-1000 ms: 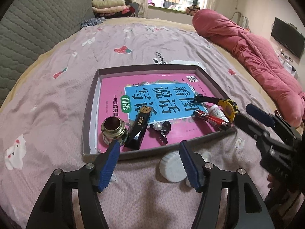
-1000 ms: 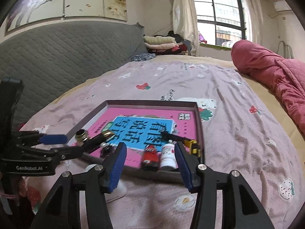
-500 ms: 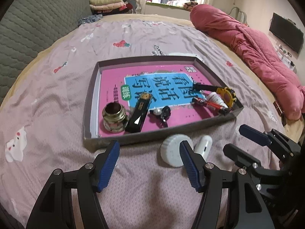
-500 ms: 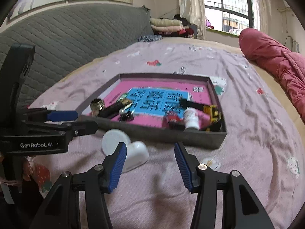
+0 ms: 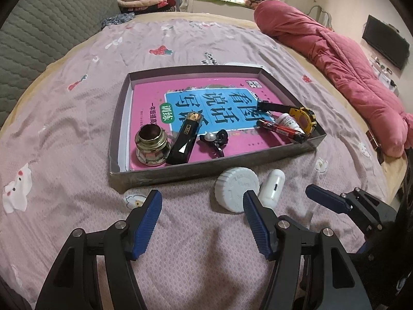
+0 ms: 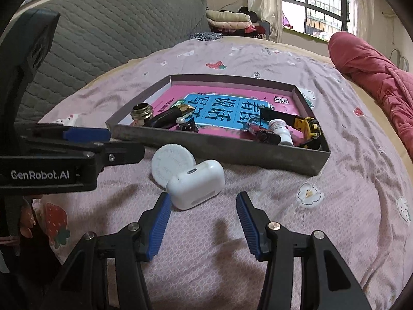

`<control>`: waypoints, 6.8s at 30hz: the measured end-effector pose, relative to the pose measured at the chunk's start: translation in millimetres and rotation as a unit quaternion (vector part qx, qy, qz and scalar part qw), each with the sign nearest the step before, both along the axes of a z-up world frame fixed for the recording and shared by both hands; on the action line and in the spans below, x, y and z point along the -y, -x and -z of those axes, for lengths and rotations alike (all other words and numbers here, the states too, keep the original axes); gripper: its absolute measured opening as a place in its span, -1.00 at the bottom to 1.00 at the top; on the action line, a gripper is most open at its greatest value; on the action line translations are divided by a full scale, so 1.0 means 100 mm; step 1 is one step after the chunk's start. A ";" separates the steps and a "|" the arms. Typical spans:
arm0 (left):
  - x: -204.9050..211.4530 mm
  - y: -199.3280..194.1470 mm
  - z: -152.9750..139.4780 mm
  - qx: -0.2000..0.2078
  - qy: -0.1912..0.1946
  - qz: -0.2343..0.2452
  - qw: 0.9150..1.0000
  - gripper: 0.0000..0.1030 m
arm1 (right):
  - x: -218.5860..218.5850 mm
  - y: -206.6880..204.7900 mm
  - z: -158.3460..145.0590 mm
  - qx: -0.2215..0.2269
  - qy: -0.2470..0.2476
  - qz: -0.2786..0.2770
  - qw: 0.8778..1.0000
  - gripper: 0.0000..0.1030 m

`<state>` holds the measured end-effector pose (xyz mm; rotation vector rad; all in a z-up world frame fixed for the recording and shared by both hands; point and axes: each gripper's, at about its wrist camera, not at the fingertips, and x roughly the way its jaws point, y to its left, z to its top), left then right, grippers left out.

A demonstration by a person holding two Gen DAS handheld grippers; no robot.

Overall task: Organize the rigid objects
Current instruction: 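Move the left gripper to the white round lid while the right gripper approaches the white oval case, then grasp the white lid with the left gripper while the right gripper grasps the white oval case, then carry the white lid with the left gripper while the right gripper carries the oval case over the tray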

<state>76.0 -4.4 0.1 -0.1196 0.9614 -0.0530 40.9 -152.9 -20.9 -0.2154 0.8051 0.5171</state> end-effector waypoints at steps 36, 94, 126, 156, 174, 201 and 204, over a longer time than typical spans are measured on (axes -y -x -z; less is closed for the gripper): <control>0.06 -0.26 0.27 -0.028 0.011 0.015 0.999 0.30 | 0.22 -0.31 0.26 -0.080 -0.091 0.130 0.984 0.09; 0.27 -0.40 0.37 -0.039 0.063 0.128 0.989 -0.66 | 0.41 -0.89 0.63 -0.315 -0.267 0.037 0.910 0.07; -0.28 -0.16 0.20 -0.010 0.119 0.063 0.991 -0.67 | -0.49 -0.23 0.25 -0.109 -0.016 -0.123 0.986 -0.58; -0.32 -0.32 -0.41 0.067 0.078 0.029 0.994 -0.67 | 0.38 -0.50 -0.62 0.074 -0.122 0.026 0.989 -0.58; -0.15 -0.67 -0.21 0.059 0.043 0.016 0.997 -0.67 | 0.64 -0.81 -0.61 0.085 -0.119 0.084 0.986 -0.58; -0.02 -0.75 0.05 0.050 0.019 0.019 0.998 -0.67 | 0.35 -0.83 -0.29 0.049 -0.067 0.058 0.995 -0.58; -0.01 -0.76 0.10 0.045 0.020 0.020 0.999 -0.67 | 0.38 -0.88 -0.26 0.042 -0.062 0.074 0.994 -0.58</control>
